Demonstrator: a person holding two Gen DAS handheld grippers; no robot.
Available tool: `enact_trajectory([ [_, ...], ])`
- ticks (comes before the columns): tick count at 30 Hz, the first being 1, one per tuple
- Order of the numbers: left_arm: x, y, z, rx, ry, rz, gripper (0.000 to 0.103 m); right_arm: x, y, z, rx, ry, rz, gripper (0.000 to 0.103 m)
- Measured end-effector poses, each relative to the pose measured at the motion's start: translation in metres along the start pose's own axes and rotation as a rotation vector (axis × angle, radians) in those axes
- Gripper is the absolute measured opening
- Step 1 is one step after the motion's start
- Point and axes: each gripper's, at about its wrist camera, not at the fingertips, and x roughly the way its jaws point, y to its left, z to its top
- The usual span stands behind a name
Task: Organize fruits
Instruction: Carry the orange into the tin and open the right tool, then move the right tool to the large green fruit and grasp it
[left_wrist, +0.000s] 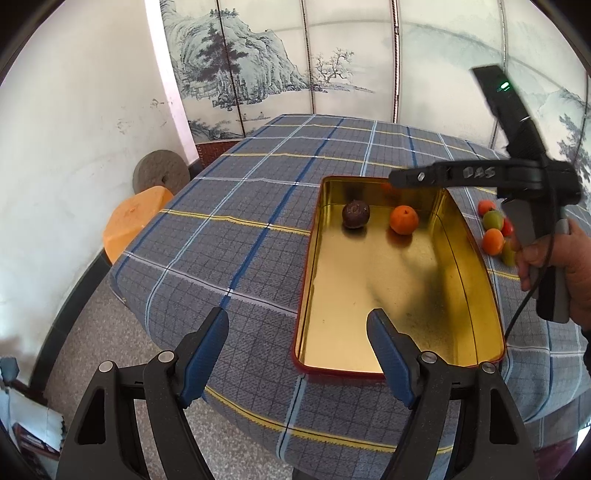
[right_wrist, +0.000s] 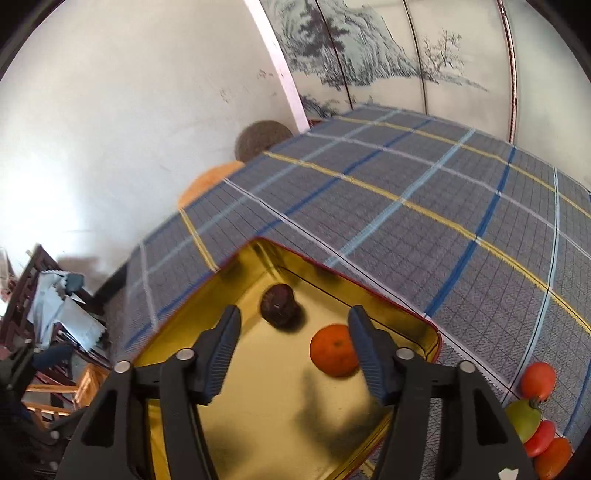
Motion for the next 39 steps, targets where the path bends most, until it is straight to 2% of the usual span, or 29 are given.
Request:
enact_trajectory([
  [4,0.001,-0.006,0.001,0.019,0.005,0.003,0.078,-0.025,0.008,-0.007,-0.014,-0.062,0.046,0.07],
  [9,-0.004,-0.012,0.001,0.039,-0.01,0.003,0.078,-0.068,0.014,-0.039,-0.05,-0.117,0.07,0.07],
  [13,-0.008,-0.018,0.002,0.05,-0.021,-0.011,0.078,-0.111,0.003,-0.089,-0.06,-0.143,0.014,0.07],
  [17,-0.005,-0.034,0.004,0.067,-0.014,-0.036,0.078,-0.126,-0.028,-0.132,0.0,-0.084,-0.075,0.07],
  [19,-0.004,-0.043,0.005,0.076,-0.005,-0.05,0.078,-0.126,-0.039,-0.142,0.024,-0.057,-0.103,0.07],
  [25,-0.004,-0.059,0.005,0.118,-0.002,-0.054,0.078,-0.118,-0.062,-0.137,0.032,-0.057,-0.148,0.07],
  [27,-0.004,-0.06,0.006,0.124,-0.004,-0.051,0.078,-0.107,-0.069,-0.133,0.009,-0.033,-0.184,0.07],
  [32,-0.001,-0.062,0.006,0.134,0.002,-0.052,0.078,-0.086,-0.084,-0.124,-0.018,0.011,-0.191,0.07],
  [34,0.001,-0.066,0.008,0.144,0.005,-0.057,0.078,-0.077,-0.088,-0.121,-0.033,0.033,-0.191,0.063],
  [36,0.001,-0.071,0.01,0.162,0.001,-0.069,0.078,-0.071,-0.087,-0.118,-0.069,0.047,-0.207,0.049],
  [38,-0.001,-0.078,0.016,0.185,-0.007,-0.101,0.078,-0.069,-0.085,-0.116,-0.086,0.063,-0.182,0.035],
  [39,-0.003,-0.082,0.018,0.192,-0.01,-0.12,0.078,-0.069,-0.084,-0.116,-0.089,0.066,-0.179,0.035],
])
